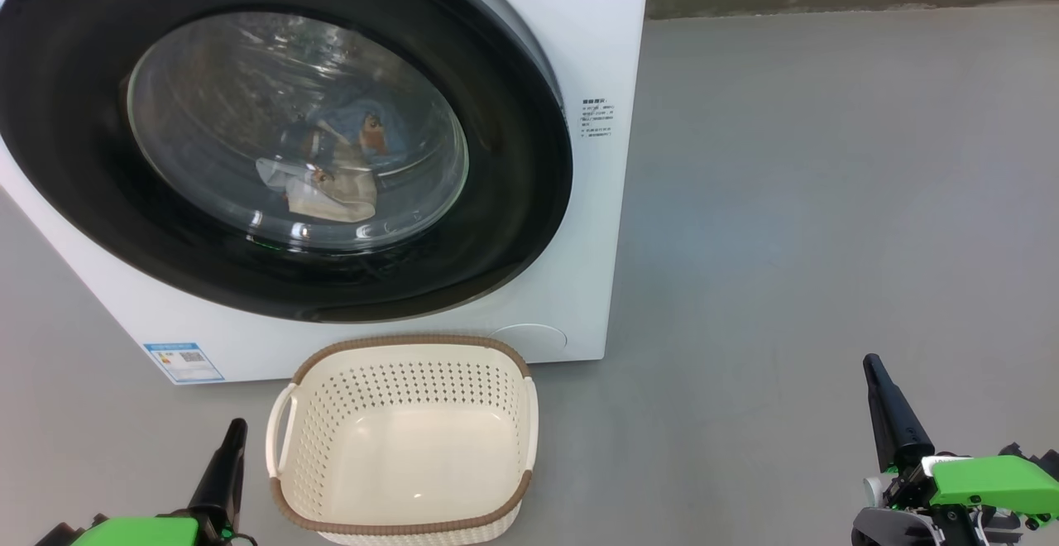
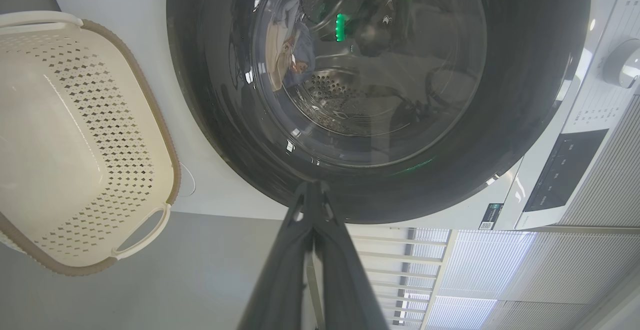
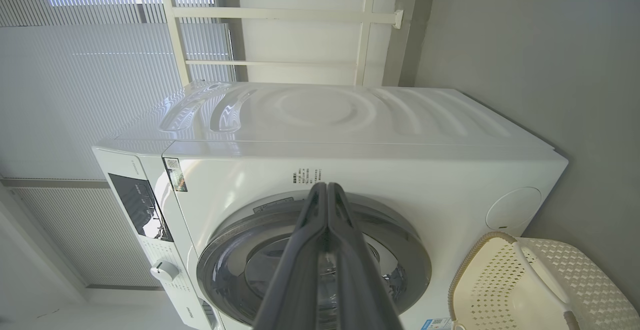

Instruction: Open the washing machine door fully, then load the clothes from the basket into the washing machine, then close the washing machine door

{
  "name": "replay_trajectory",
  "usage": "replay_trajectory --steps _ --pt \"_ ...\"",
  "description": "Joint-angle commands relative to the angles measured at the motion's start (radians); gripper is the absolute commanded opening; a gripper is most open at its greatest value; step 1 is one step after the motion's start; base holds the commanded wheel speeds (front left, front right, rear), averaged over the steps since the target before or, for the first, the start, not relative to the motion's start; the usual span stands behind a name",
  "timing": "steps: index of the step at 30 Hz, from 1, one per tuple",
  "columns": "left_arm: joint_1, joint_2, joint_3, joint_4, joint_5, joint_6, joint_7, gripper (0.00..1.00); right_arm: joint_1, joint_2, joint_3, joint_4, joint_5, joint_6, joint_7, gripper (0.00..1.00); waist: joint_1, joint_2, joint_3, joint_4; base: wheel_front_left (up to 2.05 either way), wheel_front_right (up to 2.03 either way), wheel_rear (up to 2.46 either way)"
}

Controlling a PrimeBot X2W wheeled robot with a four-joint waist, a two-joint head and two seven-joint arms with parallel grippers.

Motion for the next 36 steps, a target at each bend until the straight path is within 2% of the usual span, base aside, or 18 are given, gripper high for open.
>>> replay_trajectory --steps 1,36 --pt "-0.046 0.011 0.034 -0.030 -0.004 -0.002 0.004 0.00 -0.011 -0.003 0.022 -0.030 0.003 0.002 0.008 0.00 0.0000 0.0000 0.000 0.000 0.00 0.00 0.00" --pt "-0.046 0.009 0.036 -0.030 -0.002 -0.002 0.006 0.00 -0.011 -0.002 0.021 -0.030 0.003 0.002 0.009 0.00 0.0000 0.0000 0.000 0.000 0.00 0.00 0.00"
